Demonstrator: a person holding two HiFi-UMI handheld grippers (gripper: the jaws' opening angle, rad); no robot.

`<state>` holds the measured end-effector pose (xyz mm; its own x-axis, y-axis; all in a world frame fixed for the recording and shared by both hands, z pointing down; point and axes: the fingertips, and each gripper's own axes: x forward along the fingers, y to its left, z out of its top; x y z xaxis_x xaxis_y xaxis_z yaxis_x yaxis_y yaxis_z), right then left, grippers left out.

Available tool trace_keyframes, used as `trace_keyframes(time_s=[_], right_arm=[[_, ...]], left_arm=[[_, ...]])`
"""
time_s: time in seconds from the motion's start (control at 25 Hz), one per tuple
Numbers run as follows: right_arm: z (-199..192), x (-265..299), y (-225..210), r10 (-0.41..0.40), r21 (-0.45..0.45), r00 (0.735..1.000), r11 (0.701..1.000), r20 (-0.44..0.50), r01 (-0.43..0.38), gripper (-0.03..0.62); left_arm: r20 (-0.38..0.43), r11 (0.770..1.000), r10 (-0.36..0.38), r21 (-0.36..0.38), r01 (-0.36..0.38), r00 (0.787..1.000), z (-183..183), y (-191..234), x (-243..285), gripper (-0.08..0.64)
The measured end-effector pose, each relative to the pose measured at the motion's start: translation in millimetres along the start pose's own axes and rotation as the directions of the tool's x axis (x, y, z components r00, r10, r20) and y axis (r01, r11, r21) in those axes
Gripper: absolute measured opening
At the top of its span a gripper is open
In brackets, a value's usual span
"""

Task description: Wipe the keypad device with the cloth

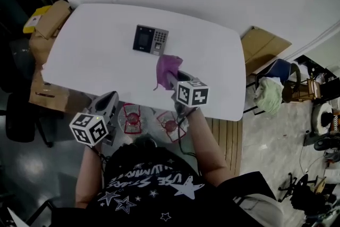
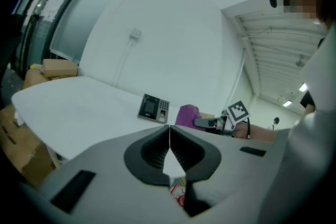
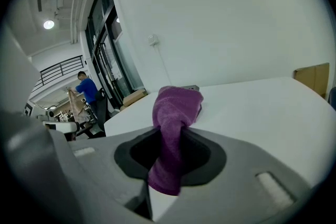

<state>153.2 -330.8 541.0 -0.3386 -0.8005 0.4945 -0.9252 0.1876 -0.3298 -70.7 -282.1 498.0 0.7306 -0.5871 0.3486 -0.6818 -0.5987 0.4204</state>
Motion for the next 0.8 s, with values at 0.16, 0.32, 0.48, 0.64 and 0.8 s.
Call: trace_keyframes(time_s=[0.16, 0.32, 0.48, 0.64, 0.8], right_arm=[[-5, 3, 21, 0.024, -0.016, 1.0, 1.0, -0.011, -0.024, 0.098], [-13, -3, 45, 0.032, -0.046, 0.999, 0.998, -0.029, -0.034, 0.098], [-22, -21, 73, 0.046, -0.06, 0.999, 0.997, -0.028, -0.047, 0.098], [-34, -41, 96, 0.045, -0.07, 0.999, 0.996, -0.026, -0.047, 0.098], [-48, -62, 119, 0.05, -0.081, 0.998, 0.995, -0.033, -0.053, 0.098]], left_arm=[[0.013, 1.0, 0.018, -0.007, -0.018, 1.0, -2, 8, -17, 0.009], [0.02, 1.0, 0.015, 0.004, -0.015, 1.0, -6, 7, -38, 0.009], [0.028, 1.0, 0.016, -0.005, -0.016, 0.999, -16, 2, -68, 0.009], [0.042, 1.0, 0.012, -0.015, -0.012, 0.999, -26, -5, -96, 0.009], [0.056, 1.0, 0.015, -0.026, -0.013, 0.998, -35, -12, -124, 0.008]])
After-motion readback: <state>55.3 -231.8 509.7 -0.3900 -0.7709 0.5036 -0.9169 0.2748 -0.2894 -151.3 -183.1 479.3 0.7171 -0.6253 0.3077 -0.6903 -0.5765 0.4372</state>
